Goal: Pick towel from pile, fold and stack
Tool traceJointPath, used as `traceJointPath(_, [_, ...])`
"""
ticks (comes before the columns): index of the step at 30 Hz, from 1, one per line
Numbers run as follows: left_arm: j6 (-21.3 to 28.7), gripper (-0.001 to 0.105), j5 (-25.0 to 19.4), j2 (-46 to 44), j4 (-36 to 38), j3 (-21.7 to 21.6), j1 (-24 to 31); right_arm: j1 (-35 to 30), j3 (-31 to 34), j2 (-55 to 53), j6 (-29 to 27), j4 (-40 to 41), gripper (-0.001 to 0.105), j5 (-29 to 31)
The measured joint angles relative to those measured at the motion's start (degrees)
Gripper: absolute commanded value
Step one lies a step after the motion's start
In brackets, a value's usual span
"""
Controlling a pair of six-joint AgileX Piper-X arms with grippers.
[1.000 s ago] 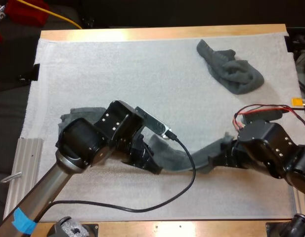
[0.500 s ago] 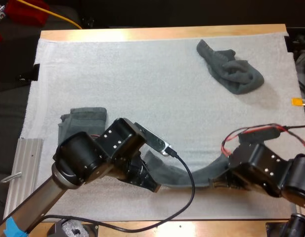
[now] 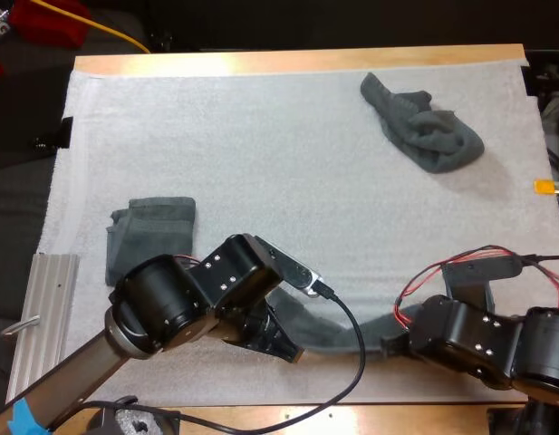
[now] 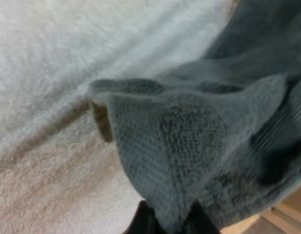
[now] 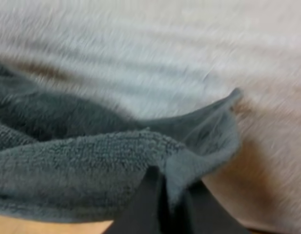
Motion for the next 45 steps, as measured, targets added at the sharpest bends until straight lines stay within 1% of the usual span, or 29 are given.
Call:
traceJointPath(4, [0.0,0.0,-0.5,0.0,0.1,3.7,0.0,0.0,2.1,1.8,0.0,-0.7,0.001,0.3])
traceJointPath(6, [0.0,0.0,-1.8,0.0,0.1,5.7,0.0,0.0,3.5,3.1,0.0,-1.6,0.001,0.3])
traceJointPath(9, [0.0,0.0,-2.6,0.0,0.1,7.4,0.9,0.0,5.3,4.7,0.0,-4.0,0.001,0.8])
traceJointPath(12, [1.1,0.0,-2.7,0.0,-1.5,8.4,3.5,0.0,6.6,5.4,-1.1,-6.9,0.001,2.5])
traceJointPath(18, [5.4,0.0,-2.6,0.0,-5.0,8.9,10.6,-0.4,7.7,6.8,-4.8,-12.1,0.001,7.4])
traceJointPath(20, [6.8,0.0,-1.6,0.1,-6.4,8.9,12.7,-1.6,7.7,7.1,-6.5,-14.2,0.001,7.8])
traceJointPath(23, [8.4,0.0,-0.7,0.2,-7.9,8.9,15.2,-5.3,7.7,7.5,-9.3,-17.4,0.001,7.8])
traceJointPath(27, [10.7,0.0,0.1,1.5,-9.4,8.9,17.2,-11.3,7.7,8.4,-14.2,-22.2,0.001,4.1])
traceJointPath(30, [11.8,0.0,0.1,3.7,-11.1,8.9,18.0,-15.0,7.7,10.1,-16.6,-24.8,0.001,0.7])
traceJointPath(33, [12.5,0.0,0.1,6.2,-13.5,8.9,18.9,-18.0,7.7,12.1,-19.0,-26.5,0.001,-0.3])
traceJointPath(37, [13.6,0.0,0.2,9.5,-16.0,8.9,20.1,-21.6,7.7,14.4,-20.4,-28.0,0.001,-0.7])
traceJointPath(41, [13.9,0.0,0.4,12.2,-18.4,8.9,22.2,-25.2,7.7,16.4,-22.6,-30.4,0.001,-4.2])
traceJointPath(45, [14.7,0.0,2.5,14.7,-22.1,8.9,24.7,-28.2,7.7,18.8,-23.8,-33.9,0.001,-5.8])
